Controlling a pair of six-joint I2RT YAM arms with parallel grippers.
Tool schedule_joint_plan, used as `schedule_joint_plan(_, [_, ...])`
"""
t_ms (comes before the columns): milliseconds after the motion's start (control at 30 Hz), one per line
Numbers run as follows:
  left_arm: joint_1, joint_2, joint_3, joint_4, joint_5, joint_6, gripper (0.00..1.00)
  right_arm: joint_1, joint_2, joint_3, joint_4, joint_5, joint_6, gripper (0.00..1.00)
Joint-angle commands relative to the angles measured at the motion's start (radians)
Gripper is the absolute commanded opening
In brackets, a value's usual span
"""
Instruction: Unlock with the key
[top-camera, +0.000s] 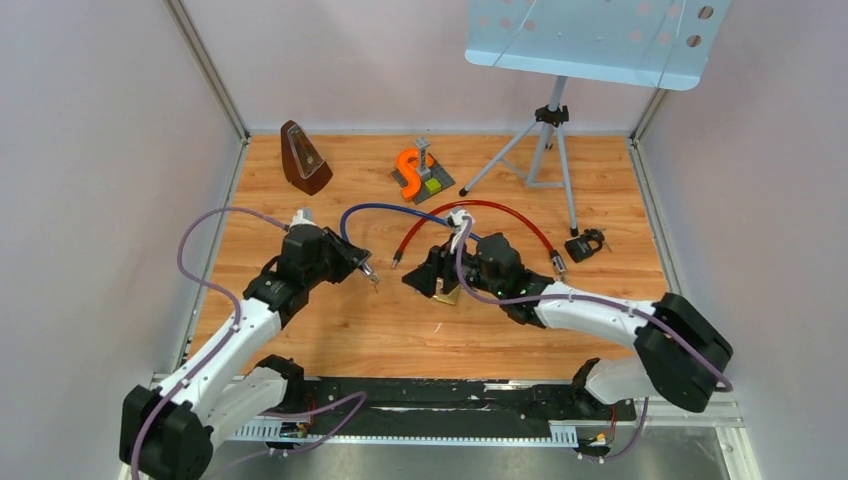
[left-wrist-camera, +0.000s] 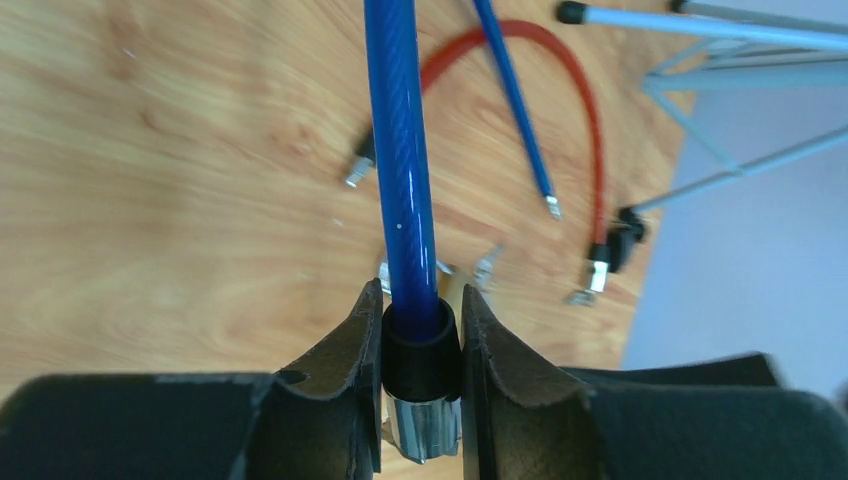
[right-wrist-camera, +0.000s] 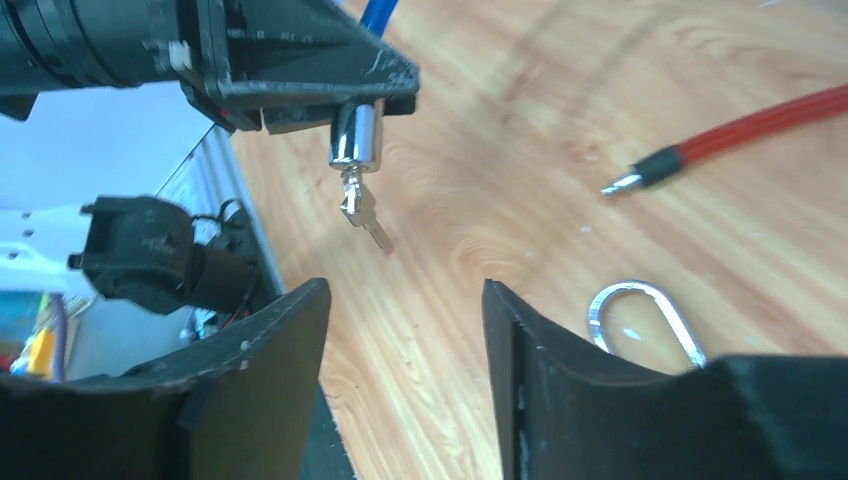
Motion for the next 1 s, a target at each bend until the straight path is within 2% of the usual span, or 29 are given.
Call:
schedule_joint_plan(0, [0.037, 0.125, 0.090, -0.061, -0.088, 0.328, 0.04, -0.062, -0.125, -0.001, -0.235, 0.147, -0.039, 0.64])
schedule_joint_plan(133, [0.059, 0.288, 0.176, -0.133, -0.165, 0.421, 0.14, -0.145, -0.225, -0.009, -0.428, 0.261, -0.033, 0.76])
schedule_joint_plan(200, [0.069, 0.355, 0.208, -0.156, -0.227, 0.448, 0.24, -0.189, -0.284, -0.029, -0.487, 0.304, -0.034, 0.80])
schedule_joint_plan(300, [0.087, 0.447, 0.253, -0.180, -0.289, 0.441, 0.47, -0.234, -0.362, -0.059, -0.548, 0.356, -0.041, 0.87])
schedule_joint_plan(333, [0.090, 0.462, 0.260, -0.185, -0.308, 0.438, 0.60, -0.247, -0.383, -0.066, -0.565, 0.373, -0.045, 0.88])
schedule_joint_plan(433, [0.092, 0.501, 0.300, -0.206, -0.330, 0.427, 0.82, -0.277, -0.416, -0.064, -0.611, 0.374, -0.051, 0.90])
schedule_joint_plan(467, [0.092, 0.492, 0.311, -0.209, -0.335, 0.429, 0.94, -0.280, -0.415, -0.061, -0.620, 0.363, -0.064, 0.90])
schedule_joint_plan(533, [0.092, 0.449, 0.320, -0.216, -0.344, 0.442, 0.99, -0.282, -0.396, -0.044, -0.641, 0.330, -0.093, 0.90])
schedule_joint_plan(667, [0.092, 0.299, 0.352, -0.257, -0.372, 0.514, 1.00, -0.281, -0.318, 0.012, -0.661, 0.205, -0.165, 0.88])
schedule_joint_plan(833, [0.092, 0.097, 0.404, -0.311, -0.433, 0.734, 1.00, -0.282, -0.174, 0.109, -0.683, 0.064, -0.259, 0.84])
schedule_joint_plan(967, [0.092, -0.070, 0.382, -0.236, -0.474, 0.859, 1.00, -0.279, -0.032, 0.198, -0.700, -0.019, -0.311, 0.81])
